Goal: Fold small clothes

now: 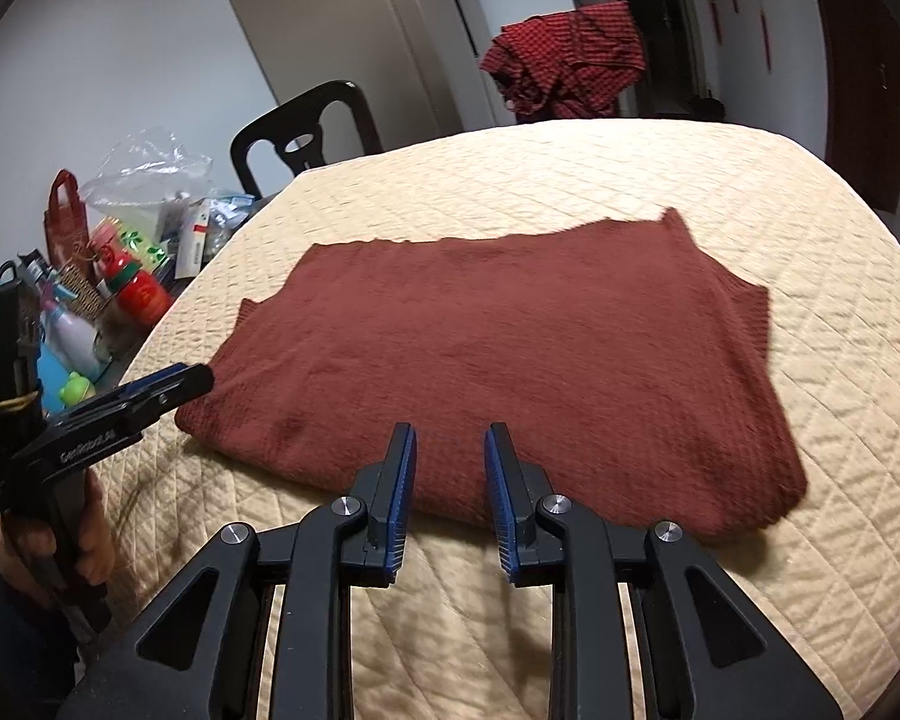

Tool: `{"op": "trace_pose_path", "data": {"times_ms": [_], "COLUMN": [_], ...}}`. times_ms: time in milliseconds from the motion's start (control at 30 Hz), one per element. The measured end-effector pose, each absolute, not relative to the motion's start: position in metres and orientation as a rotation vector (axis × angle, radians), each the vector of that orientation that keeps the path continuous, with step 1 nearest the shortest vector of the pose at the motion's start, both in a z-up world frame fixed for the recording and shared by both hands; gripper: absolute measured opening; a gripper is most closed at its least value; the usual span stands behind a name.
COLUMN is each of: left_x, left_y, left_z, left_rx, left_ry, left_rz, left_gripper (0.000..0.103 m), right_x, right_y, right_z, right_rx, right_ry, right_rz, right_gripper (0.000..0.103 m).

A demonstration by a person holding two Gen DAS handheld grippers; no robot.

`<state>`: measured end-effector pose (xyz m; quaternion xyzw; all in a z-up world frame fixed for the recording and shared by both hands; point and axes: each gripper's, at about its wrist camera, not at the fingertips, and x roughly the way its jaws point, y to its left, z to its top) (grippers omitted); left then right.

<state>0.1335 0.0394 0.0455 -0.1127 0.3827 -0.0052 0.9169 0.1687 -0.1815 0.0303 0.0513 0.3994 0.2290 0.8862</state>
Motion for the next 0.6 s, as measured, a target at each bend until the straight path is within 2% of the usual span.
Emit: {"op": "trace_pose_path", "data": {"times_ms": [233,600], "left_x": [0.159,0.184], "left_y": [0.066,0.072], "left_z": [0.017,0.015], "left_rx": [-0.387,-0.449], "left_ry": [0.857,0.837], "left_rz": [-0.051,-0.068], "left_gripper": [0.053,0.053], "right_x": [0.182,0.205], "right_y": [-0.156,-0.129], "right_z": [0.024,0.02], "right_rx": [0.075,0.001], "right_ry": [0.837,0.839], "right_rz": [0.522,0.542], "right_gripper": [0.024,0.023]}}
